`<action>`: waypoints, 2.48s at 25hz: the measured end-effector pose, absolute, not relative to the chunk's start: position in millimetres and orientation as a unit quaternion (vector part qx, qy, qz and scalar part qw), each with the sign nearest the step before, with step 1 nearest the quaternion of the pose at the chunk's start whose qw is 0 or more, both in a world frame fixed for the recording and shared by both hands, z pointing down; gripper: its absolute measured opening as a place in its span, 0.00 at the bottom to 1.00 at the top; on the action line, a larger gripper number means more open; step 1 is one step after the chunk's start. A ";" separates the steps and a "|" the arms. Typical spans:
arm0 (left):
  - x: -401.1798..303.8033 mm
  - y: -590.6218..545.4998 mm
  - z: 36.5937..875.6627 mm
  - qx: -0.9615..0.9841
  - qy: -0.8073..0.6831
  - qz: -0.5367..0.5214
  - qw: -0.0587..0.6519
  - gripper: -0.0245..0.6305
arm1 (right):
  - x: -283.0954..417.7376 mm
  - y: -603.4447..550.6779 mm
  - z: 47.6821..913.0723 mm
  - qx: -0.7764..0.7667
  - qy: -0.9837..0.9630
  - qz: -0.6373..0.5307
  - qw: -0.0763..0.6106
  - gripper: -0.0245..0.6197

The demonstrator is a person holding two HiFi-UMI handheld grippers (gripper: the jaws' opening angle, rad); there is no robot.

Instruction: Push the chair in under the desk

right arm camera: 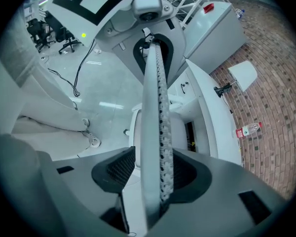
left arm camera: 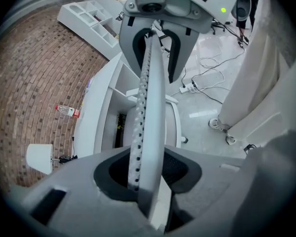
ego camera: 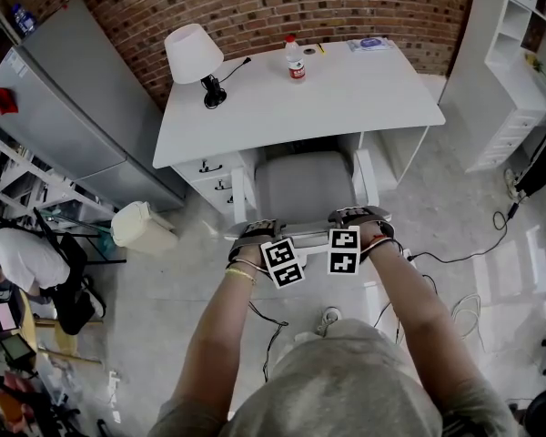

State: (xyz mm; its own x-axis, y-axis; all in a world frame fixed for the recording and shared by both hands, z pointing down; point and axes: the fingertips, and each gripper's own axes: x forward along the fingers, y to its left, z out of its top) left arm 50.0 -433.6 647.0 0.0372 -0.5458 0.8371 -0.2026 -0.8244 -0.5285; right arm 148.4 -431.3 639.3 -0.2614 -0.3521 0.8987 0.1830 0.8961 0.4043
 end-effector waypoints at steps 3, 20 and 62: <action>48.9 -430.0 644.0 -0.707 0.267 -0.639 0.144 0.24 | 148.2 -430.4 634.5 0.079 -0.775 -0.211 0.591 0.33; 46.1 -413.9 613.6 -0.715 0.296 -0.609 0.174 0.30 | 135.7 -417.5 596.5 0.148 -0.787 -0.228 0.554 0.35; 46.5 -307.0 544.7 -0.765 0.357 -0.504 0.183 0.09 | 106.5 -313.7 525.2 0.279 -0.837 -0.162 0.441 0.07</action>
